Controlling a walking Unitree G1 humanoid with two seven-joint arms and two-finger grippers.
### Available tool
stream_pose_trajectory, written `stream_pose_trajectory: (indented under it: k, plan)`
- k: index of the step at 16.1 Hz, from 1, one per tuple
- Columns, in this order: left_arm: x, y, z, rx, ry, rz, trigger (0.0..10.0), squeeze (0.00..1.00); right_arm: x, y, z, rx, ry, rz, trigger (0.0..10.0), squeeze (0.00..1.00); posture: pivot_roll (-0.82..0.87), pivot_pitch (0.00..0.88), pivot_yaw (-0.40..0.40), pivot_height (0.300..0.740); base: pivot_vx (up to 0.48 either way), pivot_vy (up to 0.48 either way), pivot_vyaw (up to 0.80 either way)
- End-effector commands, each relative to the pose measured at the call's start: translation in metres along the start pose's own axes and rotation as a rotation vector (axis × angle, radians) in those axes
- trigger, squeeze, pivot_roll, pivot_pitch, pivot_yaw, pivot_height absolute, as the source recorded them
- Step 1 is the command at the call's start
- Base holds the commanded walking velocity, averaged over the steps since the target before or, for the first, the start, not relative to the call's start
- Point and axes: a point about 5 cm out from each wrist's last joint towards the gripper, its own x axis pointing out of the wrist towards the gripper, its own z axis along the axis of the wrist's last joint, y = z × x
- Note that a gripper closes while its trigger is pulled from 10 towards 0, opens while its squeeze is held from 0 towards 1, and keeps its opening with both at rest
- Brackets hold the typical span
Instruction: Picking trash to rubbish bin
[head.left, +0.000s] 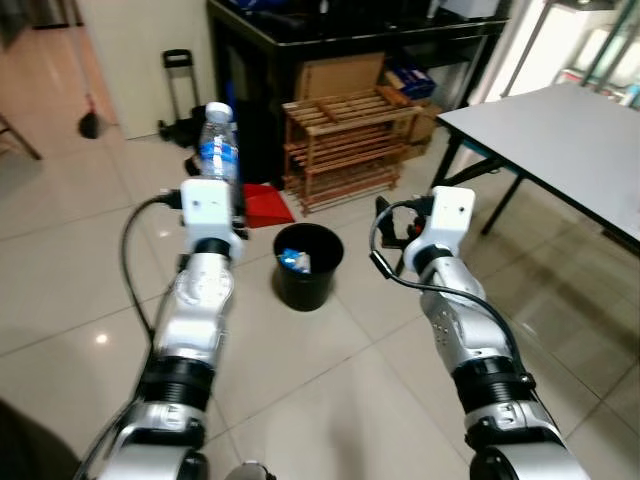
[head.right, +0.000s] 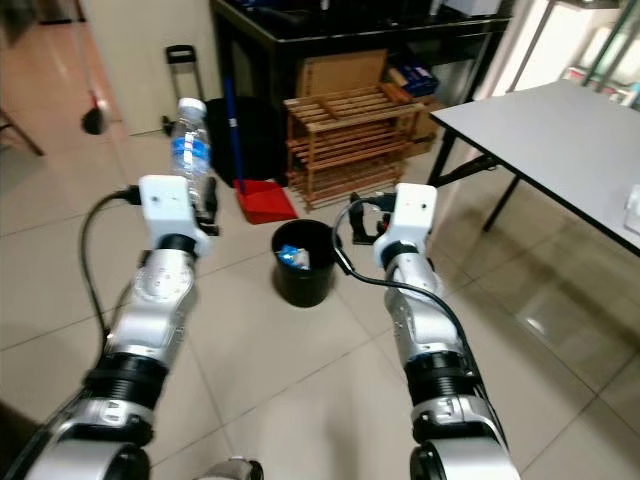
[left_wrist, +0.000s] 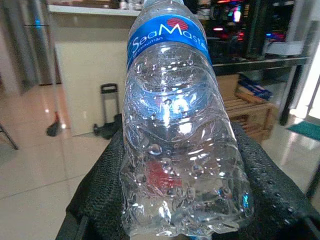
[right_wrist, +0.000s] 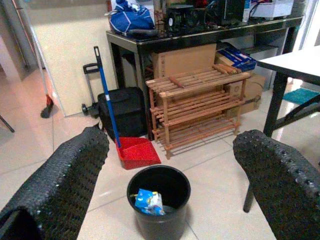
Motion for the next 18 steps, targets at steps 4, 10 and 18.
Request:
stream_pose_trajectory:
  k: [4,10,18]
  plan:
    - [-0.0004,0.0014,-0.0068,0.003,0.043,0.000,10.0,0.00,-0.0023,-0.0070,-0.0078,-0.006,0.041,-0.020,10.0,0.00,0.04,0.025,-0.097,0.740,0.464,0.000,0.00]
    - [0.0015,0.0010,-0.0065,-0.006,0.049,0.004,10.0,0.00,-0.0015,-0.0090,-0.0064,-0.011,0.038,-0.022,10.0,0.00,0.03,0.038,-0.097,0.740,0.466,0.000,0.00]
    - [0.0020,0.0018,-0.0066,-0.010,0.051,0.007,10.0,0.00,-0.0014,-0.0070,-0.0096,-0.025,0.057,-0.003,10.0,0.00,0.03,0.040,-0.100,0.740,0.466,0.000,-0.20]
